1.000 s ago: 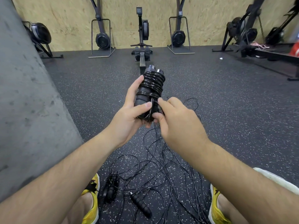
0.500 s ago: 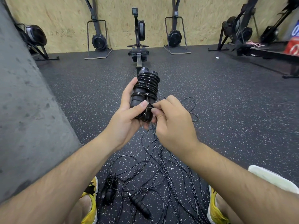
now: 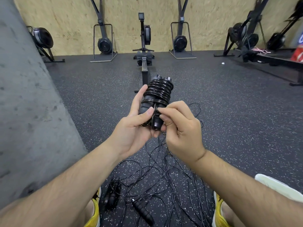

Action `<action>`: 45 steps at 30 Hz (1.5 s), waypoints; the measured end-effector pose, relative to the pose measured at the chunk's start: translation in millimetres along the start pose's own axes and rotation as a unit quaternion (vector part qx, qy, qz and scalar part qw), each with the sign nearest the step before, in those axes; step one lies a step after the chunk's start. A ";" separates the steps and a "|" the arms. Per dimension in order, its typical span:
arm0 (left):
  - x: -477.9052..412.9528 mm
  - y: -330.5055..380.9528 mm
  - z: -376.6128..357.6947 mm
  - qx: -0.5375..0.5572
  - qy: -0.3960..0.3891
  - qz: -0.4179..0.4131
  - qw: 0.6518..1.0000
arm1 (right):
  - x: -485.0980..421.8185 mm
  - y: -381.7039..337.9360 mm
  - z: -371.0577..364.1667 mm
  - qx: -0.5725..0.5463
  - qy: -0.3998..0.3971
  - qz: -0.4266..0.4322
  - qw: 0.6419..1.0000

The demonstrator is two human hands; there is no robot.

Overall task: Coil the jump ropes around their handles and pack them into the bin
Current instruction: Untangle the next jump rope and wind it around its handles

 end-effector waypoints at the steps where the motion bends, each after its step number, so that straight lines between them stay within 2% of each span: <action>1: 0.3 0.4 0.0 0.006 -0.006 0.003 1.000 | -0.9 -0.8 0.4 -0.007 0.003 0.000 1.000; 5: 2.4 2.4 3.2 -0.006 -0.015 0.007 1.000 | -5.2 -5.1 -0.2 -0.056 0.022 -0.050 0.997; 9: 3.1 3.0 6.8 -0.057 0.016 -0.003 0.998 | -8.0 -14.7 -1.3 0.002 0.019 -0.064 0.998; 12: 1.7 5.4 9.6 -0.062 0.044 -0.024 0.997 | -8.5 -10.1 -6.6 -0.040 0.002 -0.084 0.996; 17: 0.4 14.4 17.8 -0.051 0.072 -0.043 0.995 | -7.5 -3.8 -5.1 -0.088 -0.046 -0.066 0.993; 22: -1.1 15.4 22.0 -0.052 0.076 -0.044 0.995 | -4.8 -3.7 -6.8 -0.012 -0.086 -0.018 0.996; 26: -2.7 5.5 21.6 -0.094 0.063 -0.037 0.993 | -8.1 2.6 -5.4 -0.012 -0.062 -0.038 0.997; 30: -4.9 -5.3 16.2 -0.046 0.063 -0.017 0.997 | -12.1 4.0 -12.4 -0.097 -0.036 -0.111 0.988; 35: -5.7 8.7 28.2 0.009 0.073 -0.035 0.997 | -13.6 10.7 -14.5 -0.095 -0.084 -0.073 0.989; 40: -4.2 4.6 32.0 -0.014 0.059 -0.027 0.998 | -12.2 12.5 -19.5 -0.098 -0.059 -0.100 0.988; 45: -7.3 -5.7 43.3 -0.040 0.098 -0.015 0.994 | -14.6 10.8 -37.2 -0.042 -0.044 -0.074 0.995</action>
Point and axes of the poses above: each hand's wrist, its own x-axis away from the middle knuckle, its own z-axis out of the back of the hand, y = z × x, the point moved 4 cm from there along -x, towards the middle knuckle, and after that the axes turned 11 degrees about z, right-handed, at the moved point
